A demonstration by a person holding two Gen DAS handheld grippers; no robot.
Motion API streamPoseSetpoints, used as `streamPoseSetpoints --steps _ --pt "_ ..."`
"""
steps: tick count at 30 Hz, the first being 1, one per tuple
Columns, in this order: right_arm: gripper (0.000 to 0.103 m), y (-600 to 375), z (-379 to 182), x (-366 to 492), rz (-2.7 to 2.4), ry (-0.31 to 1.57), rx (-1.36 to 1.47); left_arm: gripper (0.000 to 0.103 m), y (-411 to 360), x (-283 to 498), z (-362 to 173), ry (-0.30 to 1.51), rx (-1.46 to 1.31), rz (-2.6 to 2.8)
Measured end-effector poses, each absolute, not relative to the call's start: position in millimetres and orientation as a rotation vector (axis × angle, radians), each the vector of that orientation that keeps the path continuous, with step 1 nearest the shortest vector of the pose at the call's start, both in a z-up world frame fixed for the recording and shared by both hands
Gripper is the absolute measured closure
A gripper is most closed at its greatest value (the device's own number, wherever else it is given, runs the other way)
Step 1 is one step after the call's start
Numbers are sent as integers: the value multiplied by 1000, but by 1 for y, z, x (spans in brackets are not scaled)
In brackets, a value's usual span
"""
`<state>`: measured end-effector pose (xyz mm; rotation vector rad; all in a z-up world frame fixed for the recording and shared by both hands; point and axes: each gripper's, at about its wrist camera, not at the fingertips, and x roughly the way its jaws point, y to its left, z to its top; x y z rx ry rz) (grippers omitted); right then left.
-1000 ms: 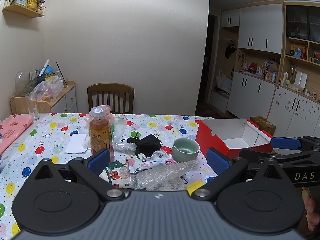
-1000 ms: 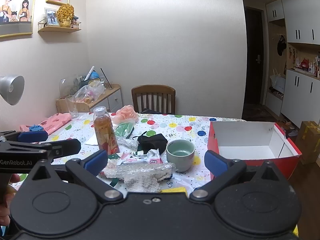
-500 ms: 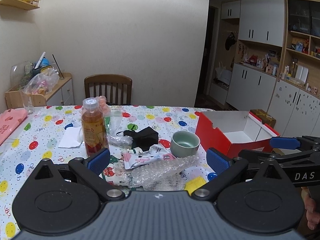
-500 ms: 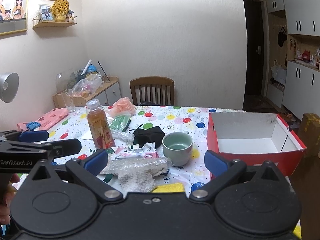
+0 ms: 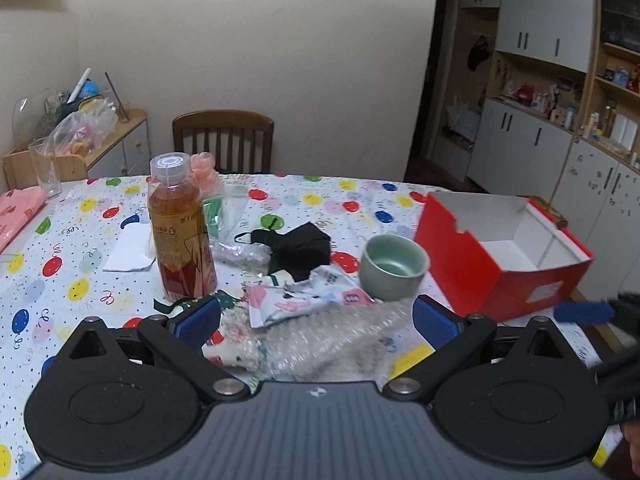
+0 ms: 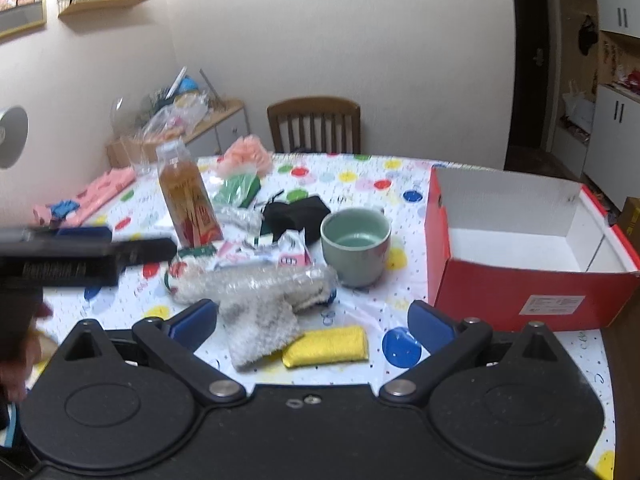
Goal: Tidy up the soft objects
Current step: 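Grasp the bubble wrap with the left gripper while the right gripper approaches the yellow sponge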
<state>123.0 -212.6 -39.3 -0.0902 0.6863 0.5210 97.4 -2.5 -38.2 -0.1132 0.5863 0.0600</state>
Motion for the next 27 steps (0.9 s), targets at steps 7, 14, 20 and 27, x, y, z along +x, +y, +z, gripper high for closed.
streamPoseSetpoints --steps 7,14,20,27 --pt "3 -211 -63 144 572 748 -149 0 13 146 -45 638 -117 55" --pt "7 -205 -91 171 619 792 -240 0 0 163 -69 710 -74 -43" --pt "9 -189 -114 189 726 804 -355 1 -11 169 -92 746 5 -62" --pt "13 -175 -132 215 916 834 -526 1 -17 174 -106 746 106 -86"
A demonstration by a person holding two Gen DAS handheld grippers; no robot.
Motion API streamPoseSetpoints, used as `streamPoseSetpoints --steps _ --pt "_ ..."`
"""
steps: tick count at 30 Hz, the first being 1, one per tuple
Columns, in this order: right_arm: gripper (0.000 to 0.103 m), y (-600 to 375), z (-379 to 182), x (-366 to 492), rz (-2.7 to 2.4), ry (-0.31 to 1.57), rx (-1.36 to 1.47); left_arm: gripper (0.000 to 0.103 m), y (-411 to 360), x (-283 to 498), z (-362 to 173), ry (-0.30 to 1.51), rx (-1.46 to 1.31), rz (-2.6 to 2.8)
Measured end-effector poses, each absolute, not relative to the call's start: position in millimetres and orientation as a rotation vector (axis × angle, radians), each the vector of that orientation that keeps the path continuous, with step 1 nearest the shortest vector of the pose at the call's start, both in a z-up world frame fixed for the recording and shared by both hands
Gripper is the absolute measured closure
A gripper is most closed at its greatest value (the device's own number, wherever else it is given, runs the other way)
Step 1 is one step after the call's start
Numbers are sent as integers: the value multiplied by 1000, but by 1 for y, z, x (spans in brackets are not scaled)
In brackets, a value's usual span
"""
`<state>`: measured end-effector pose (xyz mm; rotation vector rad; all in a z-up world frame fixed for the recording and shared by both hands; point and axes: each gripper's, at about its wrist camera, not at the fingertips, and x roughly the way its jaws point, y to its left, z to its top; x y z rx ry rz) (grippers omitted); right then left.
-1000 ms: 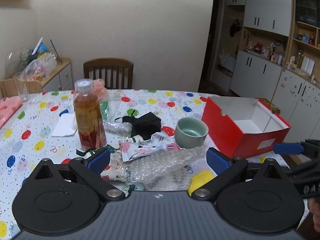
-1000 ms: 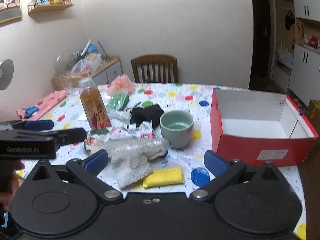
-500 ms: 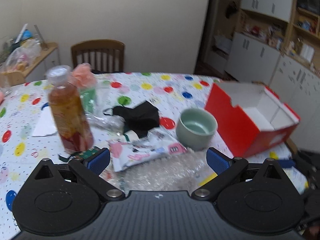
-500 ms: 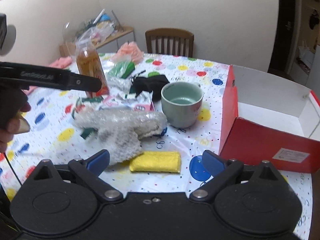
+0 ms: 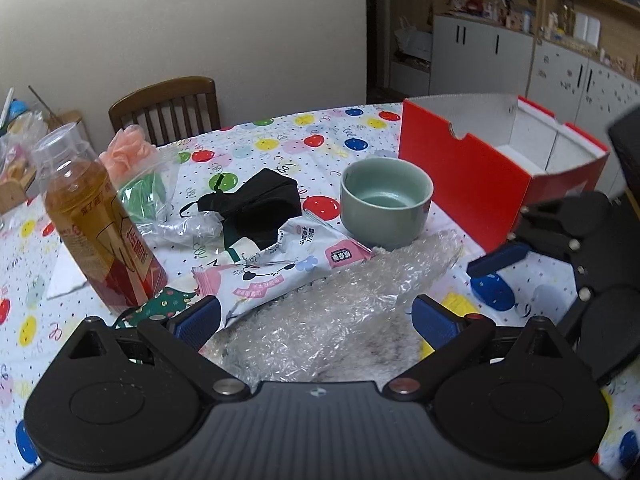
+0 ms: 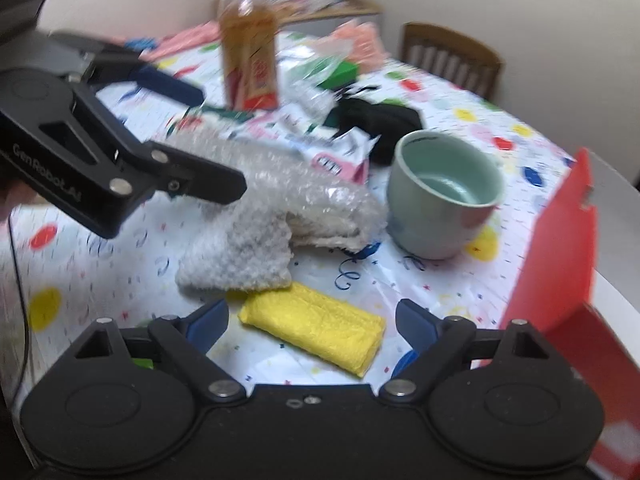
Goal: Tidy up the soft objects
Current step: 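Grasp the bubble wrap with the left gripper while the right gripper approaches the yellow sponge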
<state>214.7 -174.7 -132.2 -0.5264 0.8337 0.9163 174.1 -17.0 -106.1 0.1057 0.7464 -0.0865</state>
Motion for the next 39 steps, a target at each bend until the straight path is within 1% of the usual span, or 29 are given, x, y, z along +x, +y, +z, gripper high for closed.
streamPoseSetpoints --steps 3,5,8,11,13,15,16,17,21,23,24,25,27,29,30,32,34,39 --pt "15 -170 -140 224 973 855 -583 1 -18 177 -109 745 123 -113" --pt "20 -168 -144 229 999 867 -603 7 -21 178 -111 738 144 -123" --pt "23 -165 -148 236 1026 884 -610 12 -20 183 -115 751 148 -120" --pt "24 -162 -150 239 1063 889 -623 22 -17 185 -118 757 143 -123" --pt "30 -159 -151 240 1094 896 -635 30 -16 186 -120 766 142 -129" --pt "32 -157 -153 238 1107 898 -653 34 -15 187 -121 771 134 -131" --pt "35 -157 -152 237 1111 895 -663 38 -14 187 -121 771 129 -131" --pt "41 -159 -152 235 1115 893 -665 43 -13 187 -120 768 123 -130" --pt "50 -166 -149 231 1107 900 -646 54 -11 186 -117 759 104 -139" --pt "55 -170 -148 227 1091 898 -638 63 -11 185 -114 752 100 -136" --pt "56 -171 -147 225 1082 897 -632 65 -10 185 -112 746 95 -136" --pt "58 -173 -147 223 1071 896 -625 70 -9 184 -110 743 87 -138" --pt "59 -176 -146 217 1041 892 -611 74 -8 185 -108 744 77 -144" --pt "60 -178 -146 212 1005 888 -597 84 -7 186 -108 749 70 -150" --pt "60 -179 -145 209 984 887 -590 86 -7 186 -108 751 64 -152" --pt "61 -181 -143 204 943 885 -575 93 -6 184 -106 749 52 -148" --pt "61 -185 -141 199 898 887 -554 96 -4 183 -105 747 39 -149" --pt "62 -201 -136 189 784 893 -481 98 -1 179 -100 740 22 -150"
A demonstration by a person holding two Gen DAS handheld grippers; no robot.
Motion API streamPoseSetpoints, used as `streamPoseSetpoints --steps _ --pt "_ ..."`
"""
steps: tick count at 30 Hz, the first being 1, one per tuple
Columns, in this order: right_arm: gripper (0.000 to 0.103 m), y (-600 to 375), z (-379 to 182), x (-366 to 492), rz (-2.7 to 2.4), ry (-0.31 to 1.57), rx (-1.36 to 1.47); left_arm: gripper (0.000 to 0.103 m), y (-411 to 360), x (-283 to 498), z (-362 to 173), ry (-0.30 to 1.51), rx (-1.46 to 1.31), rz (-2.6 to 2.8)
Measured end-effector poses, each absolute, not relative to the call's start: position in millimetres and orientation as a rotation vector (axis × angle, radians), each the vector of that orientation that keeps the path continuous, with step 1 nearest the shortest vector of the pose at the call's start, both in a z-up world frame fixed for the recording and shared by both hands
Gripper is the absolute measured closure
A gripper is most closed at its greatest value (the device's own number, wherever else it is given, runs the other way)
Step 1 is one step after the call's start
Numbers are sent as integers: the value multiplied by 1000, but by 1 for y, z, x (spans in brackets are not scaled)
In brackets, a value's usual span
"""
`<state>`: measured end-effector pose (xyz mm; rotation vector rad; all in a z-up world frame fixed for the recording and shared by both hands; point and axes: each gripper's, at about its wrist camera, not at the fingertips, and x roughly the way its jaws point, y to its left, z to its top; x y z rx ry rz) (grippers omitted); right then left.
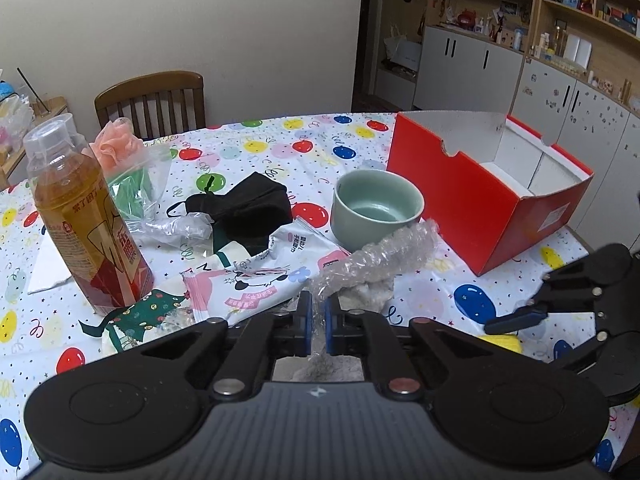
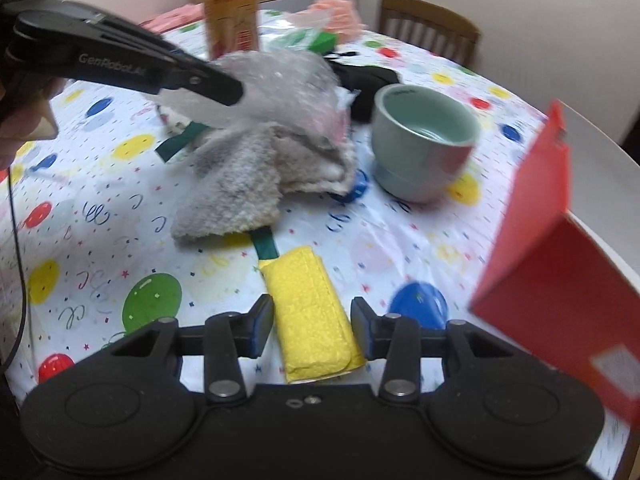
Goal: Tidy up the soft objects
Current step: 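Grasp the bubble wrap with the left gripper while the right gripper approaches the yellow sponge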
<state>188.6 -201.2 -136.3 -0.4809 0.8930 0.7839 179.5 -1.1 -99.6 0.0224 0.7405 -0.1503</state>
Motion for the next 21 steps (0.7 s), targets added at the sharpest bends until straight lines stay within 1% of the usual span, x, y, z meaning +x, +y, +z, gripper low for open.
streamPoseSetpoints --steps 4,5,6,7,10,13,15,16,18,19,20,21 --pt "64 -217 -125 177 700 885 -399 98 1 173 -93 726 14 -145" --pt "69 -219 -121 174 682 880 -378 98 1 172 -90 722 12 -143" --pt "77 -223 -116 171 669 875 -355 98 2 170 -88 718 10 -142" --pt "103 -226 -111 170 652 870 -336 98 2 168 -85 713 6 -144" --pt "103 -231 -102 165 608 862 -316 98 4 161 -78 702 1 -141" --pt "103 -234 -106 158 605 874 -345 98 7 153 -73 689 -12 -142" --pt "95 -238 -106 152 603 871 -345 98 8 146 -68 677 -13 -140" --pt "83 -240 -105 149 589 856 -351 98 9 143 -65 673 -15 -138" --pt "70 -245 -103 147 569 829 -357 98 12 137 -60 664 -26 -137" --pt "55 -247 -103 150 571 826 -351 98 13 134 -58 662 -29 -138" --pt "42 -248 -104 153 576 827 -352 98 14 132 -56 662 -32 -137" --pt "40 -249 -107 156 576 823 -360 98 15 130 -54 660 -37 -135"
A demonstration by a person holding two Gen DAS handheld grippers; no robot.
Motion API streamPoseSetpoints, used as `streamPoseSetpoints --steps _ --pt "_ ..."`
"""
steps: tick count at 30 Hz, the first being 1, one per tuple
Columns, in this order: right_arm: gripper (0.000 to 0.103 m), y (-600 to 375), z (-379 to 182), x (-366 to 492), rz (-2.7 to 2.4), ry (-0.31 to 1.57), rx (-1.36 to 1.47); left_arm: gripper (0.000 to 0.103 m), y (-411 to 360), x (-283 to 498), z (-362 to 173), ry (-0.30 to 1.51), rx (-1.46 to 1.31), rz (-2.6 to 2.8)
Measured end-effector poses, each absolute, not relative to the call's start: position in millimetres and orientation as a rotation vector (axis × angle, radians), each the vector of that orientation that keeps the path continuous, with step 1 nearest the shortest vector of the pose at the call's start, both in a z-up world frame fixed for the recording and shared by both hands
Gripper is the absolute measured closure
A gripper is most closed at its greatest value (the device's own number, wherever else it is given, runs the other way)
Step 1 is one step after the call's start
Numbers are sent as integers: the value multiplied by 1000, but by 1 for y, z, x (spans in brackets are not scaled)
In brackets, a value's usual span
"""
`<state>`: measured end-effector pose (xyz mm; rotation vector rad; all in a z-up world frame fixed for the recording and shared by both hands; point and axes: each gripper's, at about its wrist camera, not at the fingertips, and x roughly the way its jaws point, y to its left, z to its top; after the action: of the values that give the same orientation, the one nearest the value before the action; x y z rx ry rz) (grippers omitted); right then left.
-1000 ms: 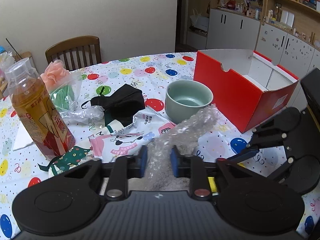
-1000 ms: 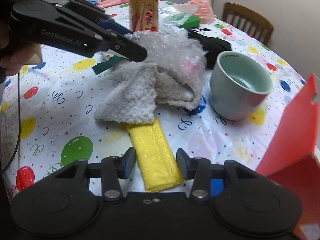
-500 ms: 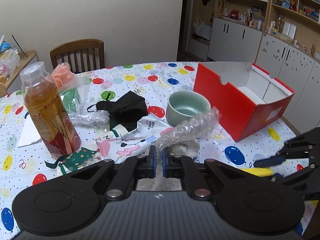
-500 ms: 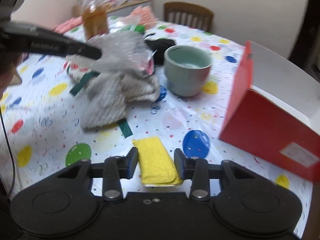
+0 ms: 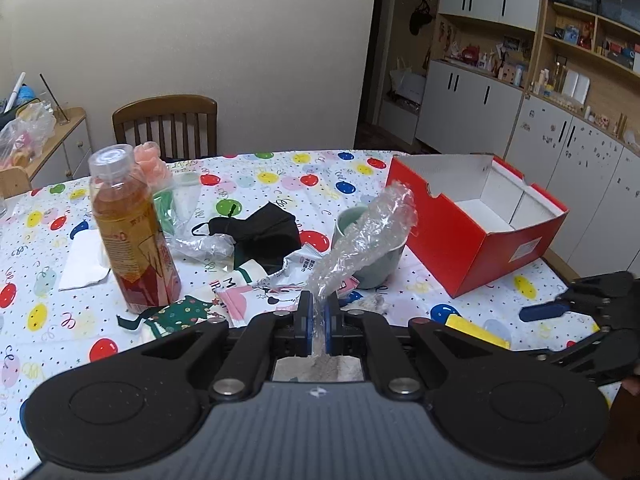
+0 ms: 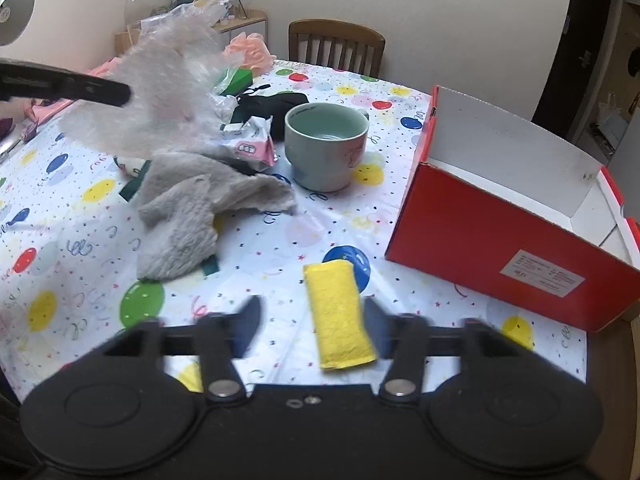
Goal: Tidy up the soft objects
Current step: 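Grasp the bubble wrap with the left gripper while the right gripper approaches the yellow sponge, then lift the bubble wrap with the left gripper while the right gripper grasps the yellow sponge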
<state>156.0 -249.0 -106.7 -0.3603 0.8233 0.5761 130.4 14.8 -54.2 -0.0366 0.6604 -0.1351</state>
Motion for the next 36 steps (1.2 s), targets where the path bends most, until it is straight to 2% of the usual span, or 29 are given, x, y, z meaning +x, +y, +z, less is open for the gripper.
streamPoseSetpoints --steps 9,13,16,18,19,20,31,33,34,36 --pt "44 -243 -144 188 562 901 -390 98 29 110 -42 662 -72 -106" --pt "52 -244 -153 198 556 941 -359 98 34 102 -43 669 -80 -96" --pt "53 -245 -155 199 556 949 -362 98 38 98 -45 672 -93 -89" --pt "56 -245 -155 201 552 953 -352 98 40 95 -45 672 -99 -89" --pt "62 -246 -155 201 546 952 -348 98 41 94 -45 672 -99 -88" --pt "63 -246 -154 203 541 951 -344 98 41 93 -45 671 -101 -86" --pt "66 -262 -124 174 428 948 -187 98 42 86 -33 632 -148 -86" --pt "70 -265 -110 169 428 932 -169 98 40 86 -28 618 -154 -97" --pt "84 -267 -102 166 427 921 -159 98 39 87 -25 614 -159 -103" --pt "87 -271 -87 165 418 908 -146 98 36 88 -19 604 -169 -119"
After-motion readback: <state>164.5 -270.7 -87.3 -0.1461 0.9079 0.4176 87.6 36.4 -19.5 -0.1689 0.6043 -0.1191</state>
